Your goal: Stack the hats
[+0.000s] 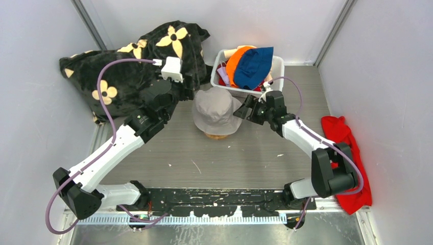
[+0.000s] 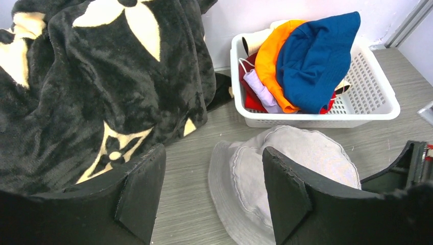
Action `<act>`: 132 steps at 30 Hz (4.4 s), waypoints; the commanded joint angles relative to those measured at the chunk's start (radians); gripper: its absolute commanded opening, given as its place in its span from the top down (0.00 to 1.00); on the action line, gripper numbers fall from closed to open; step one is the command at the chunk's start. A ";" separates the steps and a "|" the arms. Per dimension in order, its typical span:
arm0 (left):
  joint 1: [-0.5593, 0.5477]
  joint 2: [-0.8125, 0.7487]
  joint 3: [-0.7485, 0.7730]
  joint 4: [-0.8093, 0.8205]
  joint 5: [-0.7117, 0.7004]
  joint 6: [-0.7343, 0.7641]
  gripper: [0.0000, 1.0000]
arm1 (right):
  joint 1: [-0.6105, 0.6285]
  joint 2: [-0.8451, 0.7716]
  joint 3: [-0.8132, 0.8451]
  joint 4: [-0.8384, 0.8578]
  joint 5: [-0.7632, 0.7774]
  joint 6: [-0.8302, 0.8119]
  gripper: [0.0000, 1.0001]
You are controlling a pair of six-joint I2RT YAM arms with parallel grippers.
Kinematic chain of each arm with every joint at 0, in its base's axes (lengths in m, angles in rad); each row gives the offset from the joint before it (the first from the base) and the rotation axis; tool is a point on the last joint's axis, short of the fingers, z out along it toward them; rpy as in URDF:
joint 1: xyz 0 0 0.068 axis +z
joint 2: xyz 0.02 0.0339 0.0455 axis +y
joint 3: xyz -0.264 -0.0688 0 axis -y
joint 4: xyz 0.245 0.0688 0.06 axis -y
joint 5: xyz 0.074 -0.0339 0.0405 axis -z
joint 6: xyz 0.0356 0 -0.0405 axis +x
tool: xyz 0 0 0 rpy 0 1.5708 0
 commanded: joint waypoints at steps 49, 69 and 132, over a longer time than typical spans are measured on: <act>0.014 0.036 0.097 -0.016 -0.001 0.005 0.30 | -0.098 0.896 1.407 -0.417 0.373 -0.151 0.39; 0.020 0.028 0.080 -0.023 -0.004 -0.006 0.30 | -0.097 0.718 1.203 -0.250 0.426 -0.154 0.99; 0.024 -0.213 0.022 -0.046 -0.064 0.011 0.32 | 0.263 0.188 0.670 0.361 -0.178 0.152 0.99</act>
